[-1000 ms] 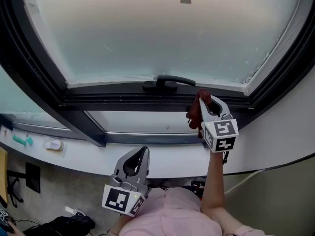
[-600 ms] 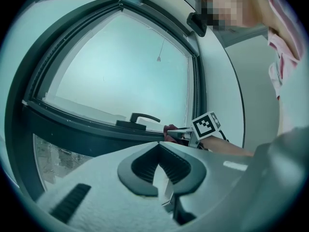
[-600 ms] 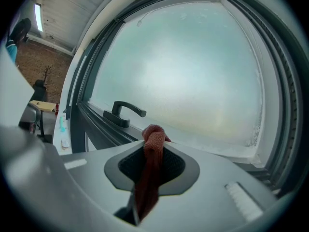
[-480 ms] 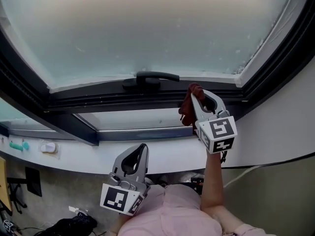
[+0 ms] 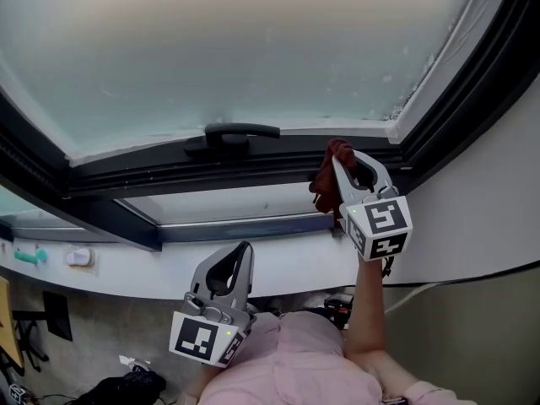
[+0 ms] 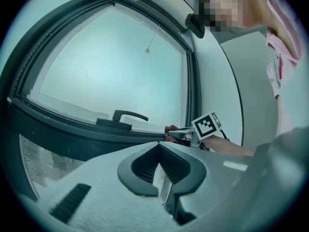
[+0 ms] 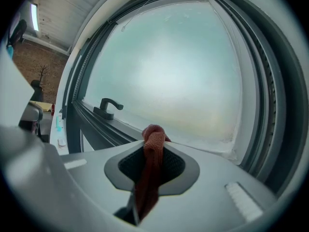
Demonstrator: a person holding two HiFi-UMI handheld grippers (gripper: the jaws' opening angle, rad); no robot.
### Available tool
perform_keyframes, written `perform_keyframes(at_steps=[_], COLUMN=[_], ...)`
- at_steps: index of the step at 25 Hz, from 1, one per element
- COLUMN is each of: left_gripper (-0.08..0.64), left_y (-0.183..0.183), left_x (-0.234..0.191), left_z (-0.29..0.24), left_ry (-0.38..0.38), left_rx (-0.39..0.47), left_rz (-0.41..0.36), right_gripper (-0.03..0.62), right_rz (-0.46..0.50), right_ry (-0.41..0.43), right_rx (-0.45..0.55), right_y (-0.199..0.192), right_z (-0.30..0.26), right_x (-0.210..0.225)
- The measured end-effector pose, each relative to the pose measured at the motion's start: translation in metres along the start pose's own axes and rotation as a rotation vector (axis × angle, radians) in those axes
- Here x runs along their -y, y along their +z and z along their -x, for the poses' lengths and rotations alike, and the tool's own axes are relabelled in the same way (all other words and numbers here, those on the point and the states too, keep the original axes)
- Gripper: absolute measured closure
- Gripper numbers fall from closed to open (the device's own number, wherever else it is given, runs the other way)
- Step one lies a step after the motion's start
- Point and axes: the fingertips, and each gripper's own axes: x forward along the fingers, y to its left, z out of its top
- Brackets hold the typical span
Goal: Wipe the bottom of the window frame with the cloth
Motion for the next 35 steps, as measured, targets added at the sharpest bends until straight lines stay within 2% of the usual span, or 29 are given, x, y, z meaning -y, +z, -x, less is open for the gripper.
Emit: perform_keyframes(at_steps=[8,18,35], left_gripper=[0.560,0.560,0.560], left_y=[0.003,0.007,0.005], left_x=[0.009,0.014,0.013], left_z=[-0.013,-0.022,-0.019], left_ry=[-0.014,-0.038,-0.027], left_rx=[-0.002,0.008,0.011], left_rz=[-0.004,-0.012,-0.009], right_gripper=[0.532,0.532,0.532], right_rz=[0.015,-0.022,-0.049], right_ry=[-0.009,-0.049,-0.138], right_rx=[-0.010,-0.011,-0.019], right_y=[-0.003,-0.011,-0.023], right_z=[0.005,0.014,0.027], right_x=[0.012,0.038,0.074])
